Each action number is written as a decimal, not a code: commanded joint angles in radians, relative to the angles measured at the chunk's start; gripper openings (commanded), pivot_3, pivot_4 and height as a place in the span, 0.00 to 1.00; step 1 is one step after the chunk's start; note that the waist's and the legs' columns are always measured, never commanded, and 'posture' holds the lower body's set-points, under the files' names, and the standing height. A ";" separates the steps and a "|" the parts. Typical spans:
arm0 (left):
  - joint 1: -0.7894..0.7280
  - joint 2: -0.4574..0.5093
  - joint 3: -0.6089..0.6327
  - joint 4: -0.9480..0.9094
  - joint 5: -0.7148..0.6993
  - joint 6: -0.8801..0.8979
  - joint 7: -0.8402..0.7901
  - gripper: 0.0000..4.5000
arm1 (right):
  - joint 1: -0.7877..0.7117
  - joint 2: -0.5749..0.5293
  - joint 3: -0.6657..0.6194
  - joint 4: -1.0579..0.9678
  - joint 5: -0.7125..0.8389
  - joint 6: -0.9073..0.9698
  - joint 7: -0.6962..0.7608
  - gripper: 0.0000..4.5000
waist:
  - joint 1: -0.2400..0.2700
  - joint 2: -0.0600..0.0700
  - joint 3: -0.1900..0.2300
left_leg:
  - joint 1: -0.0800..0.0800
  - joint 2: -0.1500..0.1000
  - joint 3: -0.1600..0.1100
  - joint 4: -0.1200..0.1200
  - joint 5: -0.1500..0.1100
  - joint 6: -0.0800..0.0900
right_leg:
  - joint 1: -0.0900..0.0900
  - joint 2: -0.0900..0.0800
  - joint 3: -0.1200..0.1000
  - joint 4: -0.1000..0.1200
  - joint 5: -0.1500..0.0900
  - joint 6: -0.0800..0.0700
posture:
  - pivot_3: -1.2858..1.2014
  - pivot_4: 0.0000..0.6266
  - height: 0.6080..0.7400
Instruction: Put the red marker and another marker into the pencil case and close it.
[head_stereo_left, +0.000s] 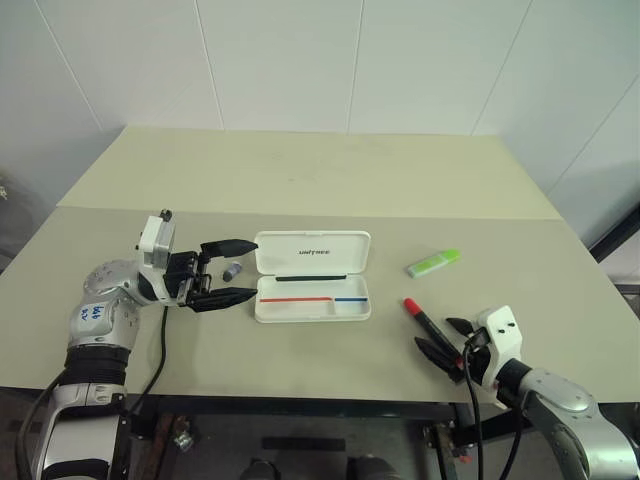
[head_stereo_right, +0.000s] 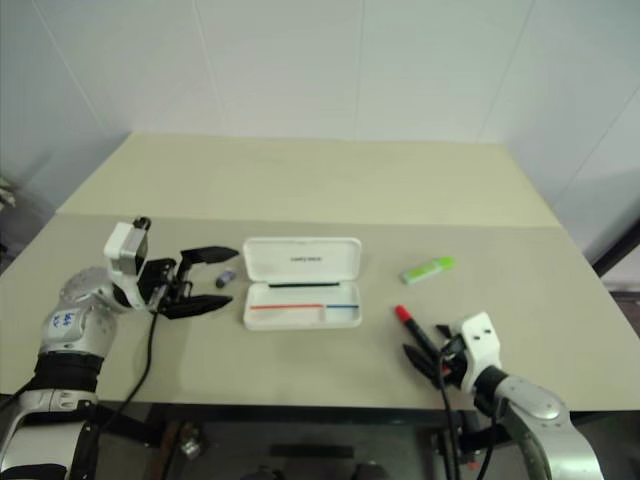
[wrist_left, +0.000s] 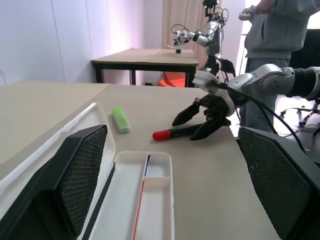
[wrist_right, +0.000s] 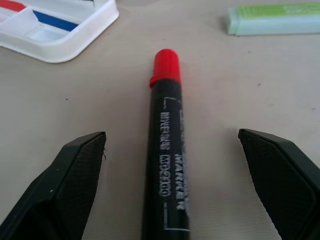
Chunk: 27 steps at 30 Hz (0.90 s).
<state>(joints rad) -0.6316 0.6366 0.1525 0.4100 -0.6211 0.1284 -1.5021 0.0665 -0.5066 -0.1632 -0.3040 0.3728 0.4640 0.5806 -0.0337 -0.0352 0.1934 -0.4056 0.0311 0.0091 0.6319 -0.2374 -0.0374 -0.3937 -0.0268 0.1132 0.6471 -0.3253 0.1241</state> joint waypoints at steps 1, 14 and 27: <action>-0.006 0.020 0.022 -0.001 -0.012 -0.013 -0.080 1.00 | 0.002 0.002 0.005 -0.006 -0.021 0.006 -0.029 0.96 | 0.000 0.000 0.000 | 0.000 0.000 0.000 0.000 0.000 0.000 | 0.000 0.000 0.000 0.000 0.000 0.000 | 0.52 0.24 1.00; 0.018 0.026 0.037 -0.048 -0.029 0.014 -0.044 1.00 | -0.060 -0.046 -0.022 -0.024 -0.007 -0.006 0.028 0.14 | -0.003 0.000 0.000 | 0.000 0.000 0.000 0.000 0.000 0.000 | 0.000 0.000 0.000 0.000 0.000 0.000 | 0.52 0.24 1.00; 0.012 0.053 0.041 0.032 0.006 -0.005 -0.082 1.00 | -0.361 -0.248 0.111 -0.078 0.027 0.013 0.276 0.14 | -0.013 0.000 0.000 | 0.000 0.001 0.000 -0.001 0.000 0.000 | 0.000 0.000 -0.001 -0.002 0.000 0.000 | 0.52 0.24 1.00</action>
<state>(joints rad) -0.6146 0.6667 0.1782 0.4305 -0.6226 0.1458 -1.5017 -0.2656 -0.7397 -0.0789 -0.3669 0.4095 0.5002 0.8189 -0.0463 -0.0353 0.1934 -0.4057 0.0318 0.0092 0.6304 -0.2376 -0.0376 -0.3945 -0.0270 0.1127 0.6457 -0.3256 0.1236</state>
